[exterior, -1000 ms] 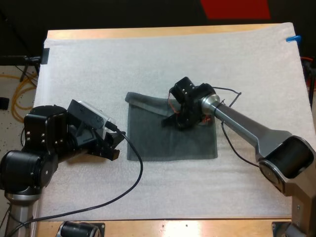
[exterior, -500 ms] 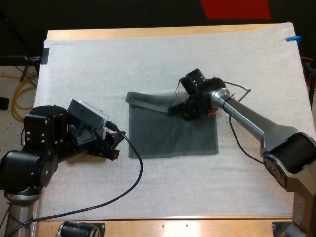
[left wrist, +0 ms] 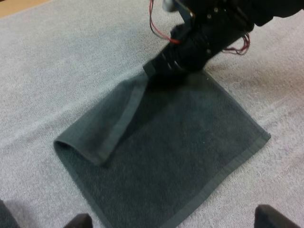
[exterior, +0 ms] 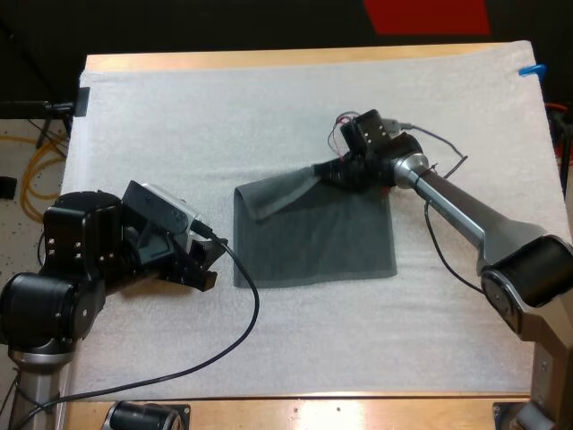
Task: Pick towel from pile fold and stack
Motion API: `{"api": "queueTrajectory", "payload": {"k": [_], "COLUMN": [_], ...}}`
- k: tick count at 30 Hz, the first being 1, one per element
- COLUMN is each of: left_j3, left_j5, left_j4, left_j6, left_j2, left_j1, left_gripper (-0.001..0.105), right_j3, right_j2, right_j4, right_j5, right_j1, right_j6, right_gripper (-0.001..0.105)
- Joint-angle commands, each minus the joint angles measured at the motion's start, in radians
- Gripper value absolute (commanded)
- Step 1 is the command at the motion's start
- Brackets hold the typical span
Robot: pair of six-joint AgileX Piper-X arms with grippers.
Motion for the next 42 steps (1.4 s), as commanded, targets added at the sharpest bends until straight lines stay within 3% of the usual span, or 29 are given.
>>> {"api": "queueTrajectory", "payload": {"k": [1,7,17,20,22,28,38,42], "left_j3": [-0.006,-0.006,-0.006,-0.006,-0.006,-0.006,-0.006,-0.006], "left_j5": [0.008,0.008,0.008,0.008,0.008,0.008,0.008,0.008], "left_j4": [0.005,0.005,-0.003,-0.003,-0.003,0.002,0.055,0.099], "left_j6": [-0.010,-0.010,-0.010,-0.010,-0.010,-0.010,-0.033,-0.033], "left_j2": [-0.006,-0.006,-0.006,-0.006,-0.006,-0.006,-0.006,-0.006], "left_j1": [0.000,0.000,0.000,0.000,0.000,0.000,0.000,0.000], "left_gripper": [0.065,0.065,0.065,0.065,0.065,0.065,0.065,0.065], "right_j3": [-0.005,-0.036,-0.040,-0.040,-0.040,-0.042,-0.057,-0.135], "right_j2": [0.005,-0.015,-0.132,-0.180,-0.215,-0.259,-0.236,-0.161], "right_j4": [-0.074,-0.175,-0.164,-0.114,-0.068,0.077,0.258,0.349], "right_j5": [0.036,0.052,0.046,0.031,-0.029,-0.046,-0.087,-0.087], "right_j1": [-0.008,-0.003,0.024,0.040,0.060,0.134,0.179,0.178], "right_j6": [-0.001,-0.001,-0.029,-0.041,-0.092,-0.191,-0.246,-0.266], "right_gripper": [0.000,0.000,0.000,0.000,0.000,0.000,0.000,0.000]}}
